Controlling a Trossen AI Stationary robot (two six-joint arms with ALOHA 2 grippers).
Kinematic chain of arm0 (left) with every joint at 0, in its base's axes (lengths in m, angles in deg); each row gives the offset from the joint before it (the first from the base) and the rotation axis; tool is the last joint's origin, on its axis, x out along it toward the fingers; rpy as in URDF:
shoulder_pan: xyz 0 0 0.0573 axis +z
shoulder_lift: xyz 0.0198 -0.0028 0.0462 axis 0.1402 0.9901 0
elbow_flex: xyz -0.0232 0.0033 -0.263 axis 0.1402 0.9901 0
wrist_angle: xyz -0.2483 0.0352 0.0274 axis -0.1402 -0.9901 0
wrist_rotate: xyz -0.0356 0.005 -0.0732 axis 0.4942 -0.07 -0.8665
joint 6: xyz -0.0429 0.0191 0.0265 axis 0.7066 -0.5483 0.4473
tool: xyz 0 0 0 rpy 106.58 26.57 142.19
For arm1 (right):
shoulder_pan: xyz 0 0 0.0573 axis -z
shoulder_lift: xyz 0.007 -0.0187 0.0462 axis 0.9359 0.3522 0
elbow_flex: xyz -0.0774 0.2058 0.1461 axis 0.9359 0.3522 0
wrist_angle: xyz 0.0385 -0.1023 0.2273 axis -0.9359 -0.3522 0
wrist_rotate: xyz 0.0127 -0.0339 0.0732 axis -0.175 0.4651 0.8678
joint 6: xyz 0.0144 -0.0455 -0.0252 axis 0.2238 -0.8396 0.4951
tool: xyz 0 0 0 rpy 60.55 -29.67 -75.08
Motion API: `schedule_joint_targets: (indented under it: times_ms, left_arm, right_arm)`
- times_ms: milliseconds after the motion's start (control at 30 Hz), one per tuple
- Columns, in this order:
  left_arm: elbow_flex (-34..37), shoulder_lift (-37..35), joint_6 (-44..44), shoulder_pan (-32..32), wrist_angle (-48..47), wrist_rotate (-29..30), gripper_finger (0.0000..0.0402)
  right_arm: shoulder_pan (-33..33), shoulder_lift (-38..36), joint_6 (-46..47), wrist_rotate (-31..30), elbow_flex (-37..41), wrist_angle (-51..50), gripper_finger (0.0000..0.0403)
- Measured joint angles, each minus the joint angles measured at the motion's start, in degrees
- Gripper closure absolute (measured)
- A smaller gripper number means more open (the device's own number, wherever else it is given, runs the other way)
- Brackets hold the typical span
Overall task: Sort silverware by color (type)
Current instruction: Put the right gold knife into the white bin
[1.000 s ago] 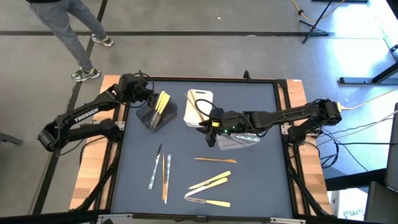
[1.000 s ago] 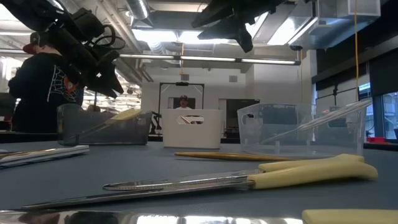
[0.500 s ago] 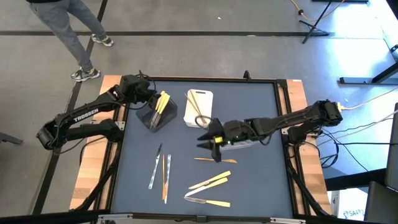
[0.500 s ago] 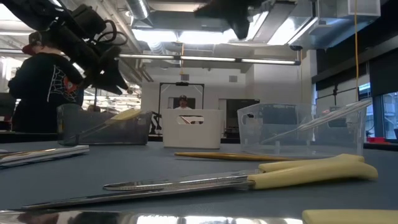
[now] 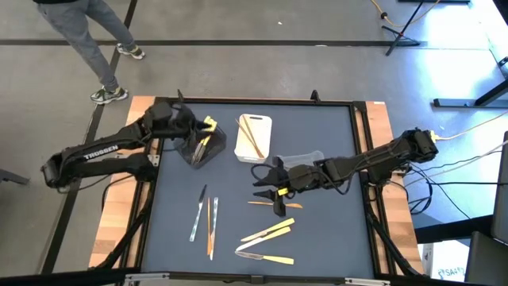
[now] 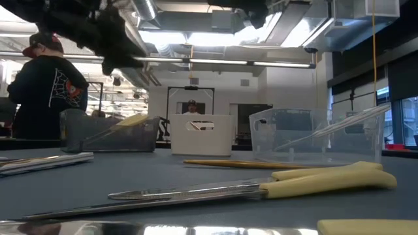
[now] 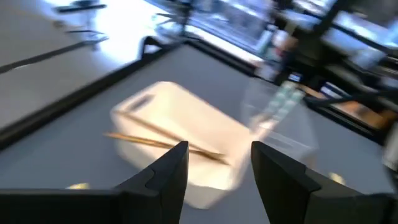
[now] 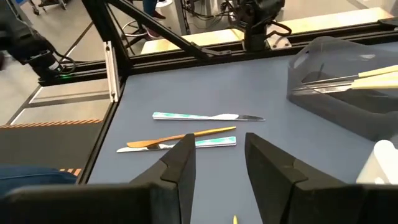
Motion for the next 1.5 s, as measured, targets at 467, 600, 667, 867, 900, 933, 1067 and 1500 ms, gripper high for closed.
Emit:
schedule_joint_targets:
  times_ms: [467,600,667,867,900,933,1067,1500]
  left_arm:
    - [0.00,-1.57,1.21,-35.71,10.60,27.29,0.0233]
    - [0.00,-0.85,1.51,-42.98,11.09,35.25,0.0233]
    - [0.00,0.13,1.51,-46.33,11.42,38.71,0.0233]
    - [0.00,5.83,1.36,-53.88,17.48,45.65,0.0233]
    - [0.00,7.00,1.18,-54.69,18.48,46.61,0.0233]
    - [-0.01,8.23,1.16,-55.39,19.54,47.41,0.0233]
    - [0.00,13.27,1.36,-57.16,23.43,49.56,0.0233]
    - [-0.02,22.51,1.47,-57.84,29.89,49.76,0.0233]
  right_arm:
    - [-0.30,0.00,1.81,-0.14,0.00,1.29,0.0278]
    - [-1.97,0.00,0.85,-1.64,-0.59,2.90,0.0278]
    - [-3.30,0.00,-0.02,-3.20,-1.64,1.58,0.0278]
    - [-6.78,0.00,-2.01,-9.36,-5.38,-4.53,0.0278]
    - [-7.15,0.00,-2.56,-9.86,-5.79,-4.99,0.0278]
    - [-7.48,0.00,-2.92,-10.05,-6.23,-5.47,0.0278]
    - [-8.22,0.61,-2.99,-10.24,-8.38,-8.08,0.0279]
    - [-8.11,13.00,-3.10,-10.05,-17.46,-30.68,0.0279]
